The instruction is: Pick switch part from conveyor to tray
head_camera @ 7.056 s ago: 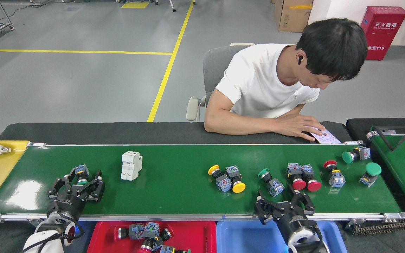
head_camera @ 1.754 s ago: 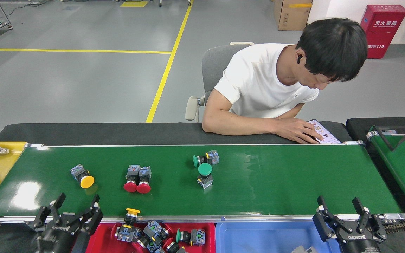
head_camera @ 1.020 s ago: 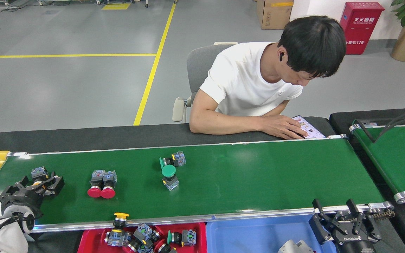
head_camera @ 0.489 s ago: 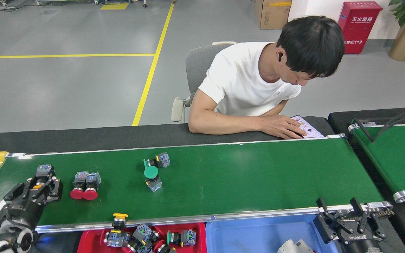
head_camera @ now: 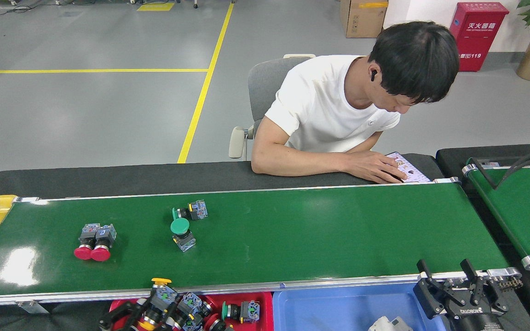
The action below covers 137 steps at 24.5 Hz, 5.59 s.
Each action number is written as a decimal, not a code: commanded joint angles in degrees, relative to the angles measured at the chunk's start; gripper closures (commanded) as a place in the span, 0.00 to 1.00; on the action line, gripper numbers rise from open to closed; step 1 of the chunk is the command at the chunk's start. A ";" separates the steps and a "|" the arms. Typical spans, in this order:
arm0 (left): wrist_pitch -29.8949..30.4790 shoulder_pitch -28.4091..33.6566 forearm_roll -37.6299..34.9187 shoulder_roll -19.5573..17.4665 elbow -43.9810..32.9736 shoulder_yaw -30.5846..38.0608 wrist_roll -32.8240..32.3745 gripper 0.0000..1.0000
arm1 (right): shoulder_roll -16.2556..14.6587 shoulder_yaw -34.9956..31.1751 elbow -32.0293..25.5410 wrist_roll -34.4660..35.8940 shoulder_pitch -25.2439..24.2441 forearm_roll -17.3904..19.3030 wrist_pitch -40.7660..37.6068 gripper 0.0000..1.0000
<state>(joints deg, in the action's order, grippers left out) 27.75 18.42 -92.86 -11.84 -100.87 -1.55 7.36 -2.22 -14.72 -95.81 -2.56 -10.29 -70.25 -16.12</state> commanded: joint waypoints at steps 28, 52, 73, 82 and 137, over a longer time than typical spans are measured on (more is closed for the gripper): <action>0.46 2.85 18.06 8.94 3.40 29.59 -4.54 0.00 | -0.59 -0.22 -0.34 0.63 0.54 0.28 -0.23 0.00; -8.50 -28.97 -0.30 0.59 35.92 22.20 -3.84 0.07 | -1.12 -0.22 0.36 0.63 0.62 0.46 -1.02 0.00; -1.47 -17.10 7.78 -2.84 18.34 20.97 -3.14 0.94 | -1.03 -0.22 0.36 0.54 1.41 0.46 -1.02 0.00; 1.69 -2.95 3.12 -0.02 1.03 3.22 0.03 0.93 | -1.03 -0.22 2.30 0.63 1.33 0.46 -1.02 0.00; -7.89 0.12 5.94 16.24 1.20 26.25 -2.79 0.00 | -9.73 10.76 0.45 7.75 -0.69 2.48 11.28 0.00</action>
<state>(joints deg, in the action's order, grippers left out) 19.86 18.64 -87.16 4.77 -99.22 24.33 4.08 -11.43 -3.89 -94.61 4.16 -11.08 -68.08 -4.95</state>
